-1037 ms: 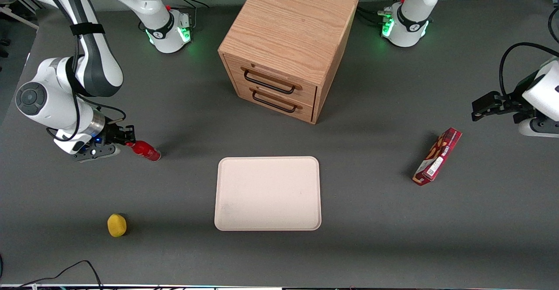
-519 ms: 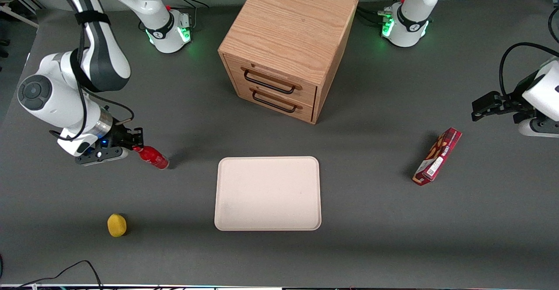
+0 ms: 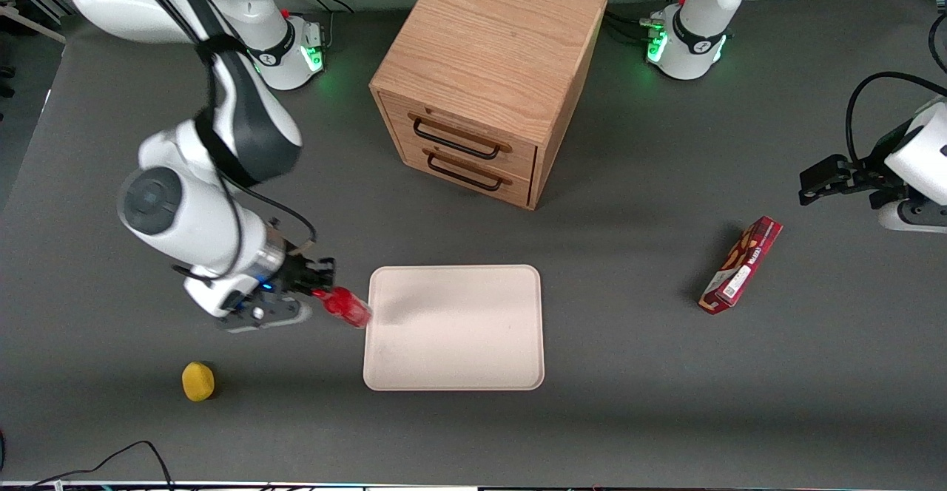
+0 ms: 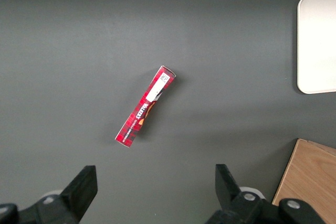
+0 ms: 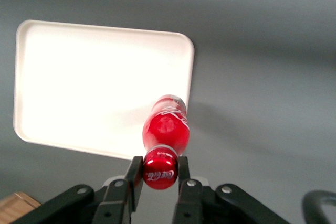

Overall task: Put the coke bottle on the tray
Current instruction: 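Carry the held bottle over to the white tray's edge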

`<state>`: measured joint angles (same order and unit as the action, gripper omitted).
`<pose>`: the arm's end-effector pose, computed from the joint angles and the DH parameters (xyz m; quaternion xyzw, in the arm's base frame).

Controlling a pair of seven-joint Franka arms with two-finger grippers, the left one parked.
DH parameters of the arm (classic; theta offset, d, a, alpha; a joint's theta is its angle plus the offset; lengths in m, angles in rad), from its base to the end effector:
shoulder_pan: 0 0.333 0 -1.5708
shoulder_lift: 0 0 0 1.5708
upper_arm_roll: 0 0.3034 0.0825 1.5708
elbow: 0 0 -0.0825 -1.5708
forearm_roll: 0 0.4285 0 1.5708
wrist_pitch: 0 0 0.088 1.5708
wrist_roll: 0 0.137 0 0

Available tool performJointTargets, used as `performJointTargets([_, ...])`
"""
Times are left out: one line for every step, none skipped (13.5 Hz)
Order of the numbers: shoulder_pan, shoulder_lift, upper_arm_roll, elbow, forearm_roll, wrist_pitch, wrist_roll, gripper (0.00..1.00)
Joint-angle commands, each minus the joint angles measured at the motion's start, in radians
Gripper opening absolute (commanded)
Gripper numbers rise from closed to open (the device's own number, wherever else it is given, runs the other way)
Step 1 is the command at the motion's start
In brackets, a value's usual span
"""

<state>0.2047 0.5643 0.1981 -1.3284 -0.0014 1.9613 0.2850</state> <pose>0.7105 0.2741 0.3639 -0.9970 -0.0419 -0.0198 0.0617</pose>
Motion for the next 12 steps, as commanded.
performJointTargets([0.057,0.178,-0.040,0.242,-0.005,-0.045,0.062,0.00])
performJointTargets([0.083,0.213,-0.073,0.286,-0.003,-0.036,0.062,0.00])
performJointTargets([0.106,0.232,-0.104,0.308,-0.003,-0.019,0.060,0.00])
performJointTargets([0.125,0.233,-0.133,0.308,-0.003,-0.001,0.060,0.00])
performJointTargets([0.134,0.235,-0.143,0.308,-0.003,0.007,0.062,0.00])
performJointTargets([0.134,0.241,-0.143,0.308,-0.002,0.008,0.062,0.00])
performJointTargets([0.134,0.249,-0.143,0.308,0.000,0.017,0.063,0.00])
performJointTargets([0.134,0.255,-0.141,0.308,0.004,0.022,0.063,0.00])
performJointTargets([0.140,0.262,-0.141,0.307,0.006,0.022,0.063,0.00])
performJointTargets([0.142,0.266,-0.143,0.304,0.006,0.022,0.063,0.00])
performJointTargets([0.140,0.267,-0.143,0.301,0.007,0.021,0.063,0.00])
performJointTargets([0.142,0.269,-0.143,0.299,0.006,0.018,0.063,0.00])
